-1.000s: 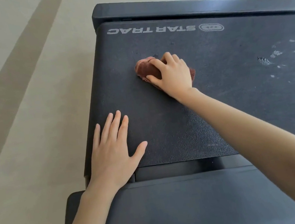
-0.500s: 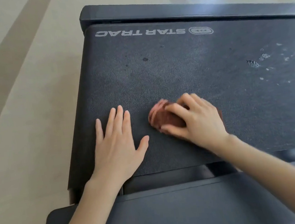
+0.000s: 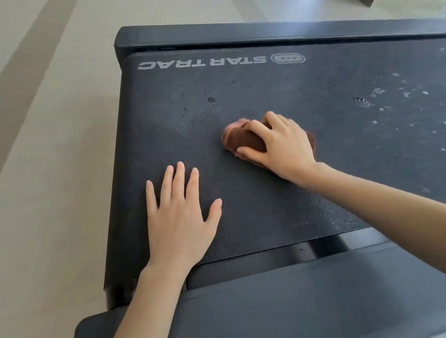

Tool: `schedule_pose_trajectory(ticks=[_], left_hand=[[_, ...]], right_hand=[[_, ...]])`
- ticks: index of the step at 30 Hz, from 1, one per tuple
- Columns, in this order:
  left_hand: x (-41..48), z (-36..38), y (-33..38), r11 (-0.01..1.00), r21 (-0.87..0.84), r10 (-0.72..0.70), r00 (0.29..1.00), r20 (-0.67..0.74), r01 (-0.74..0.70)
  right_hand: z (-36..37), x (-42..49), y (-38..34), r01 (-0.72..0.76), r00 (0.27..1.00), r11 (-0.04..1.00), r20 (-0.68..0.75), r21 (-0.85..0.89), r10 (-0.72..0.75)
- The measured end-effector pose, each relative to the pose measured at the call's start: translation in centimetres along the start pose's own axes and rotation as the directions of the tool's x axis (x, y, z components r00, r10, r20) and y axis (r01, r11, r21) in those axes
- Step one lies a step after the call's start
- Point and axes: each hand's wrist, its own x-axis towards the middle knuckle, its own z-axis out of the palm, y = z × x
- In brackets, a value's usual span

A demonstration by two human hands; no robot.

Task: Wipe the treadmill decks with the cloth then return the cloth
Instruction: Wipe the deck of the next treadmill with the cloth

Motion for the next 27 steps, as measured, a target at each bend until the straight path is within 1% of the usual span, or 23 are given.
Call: schedule_pose_trajectory(ticks=[3,6,8,11,13,18,20,23,25,27], left_hand=[[0.1,0.0,0.3,1.000,0.022,-0.010,1.000,0.021,0.009],[0.7,-0.1,1.3,0.999,-0.008,-0.033,0.998,0.051,0.034],[1.7,0.1,2.6,1.000,-0.024,-0.019,0.998,0.060,0.021],[2.7,1.1,4.8,1.000,0.008,0.017,0.998,0.063,-0.017],[2.6,1.6,5.3,0.999,0.045,0.023,0.999,0.044,-0.025],[2.3,2.1,4.8,0.998,0.000,0.057,0.997,-0.056,-0.057],[2.3,2.1,4.9,0.998,0.002,0.063,0.996,-0.067,-0.063],[2.2,2.3,4.8,0.998,0.021,0.065,0.996,-0.061,-0.064],[2.2,2.2,4.8,0.997,0.035,0.064,0.997,-0.049,-0.062],[2.2,2.1,4.8,0.998,0.043,0.053,0.998,-0.019,-0.052]], right_hand=[[-2.9,-7.3,-0.8,0.124,0.992,0.990,-0.022,0.067,-0.123],[-4.6,-12.7,-0.8,0.183,0.983,0.981,-0.035,0.062,-0.181],[-4.5,-13.3,-0.4,0.188,0.982,0.981,-0.036,0.045,-0.187],[-3.4,-10.9,0.4,0.136,0.989,0.990,-0.070,0.037,-0.133],[-2.2,-8.3,1.5,0.078,0.993,0.997,-0.087,0.000,-0.078],[0.9,0.1,6.5,-0.034,0.996,0.993,-0.084,-0.116,0.024],[1.7,2.7,8.1,-0.111,0.993,0.982,-0.061,-0.154,0.102],[2.3,4.0,8.4,-0.217,0.976,0.961,-0.050,-0.174,0.211],[1.9,3.4,7.9,-0.240,0.971,0.959,-0.055,-0.153,0.234],[1.0,1.6,7.2,-0.225,0.974,0.966,-0.045,-0.124,0.221]])
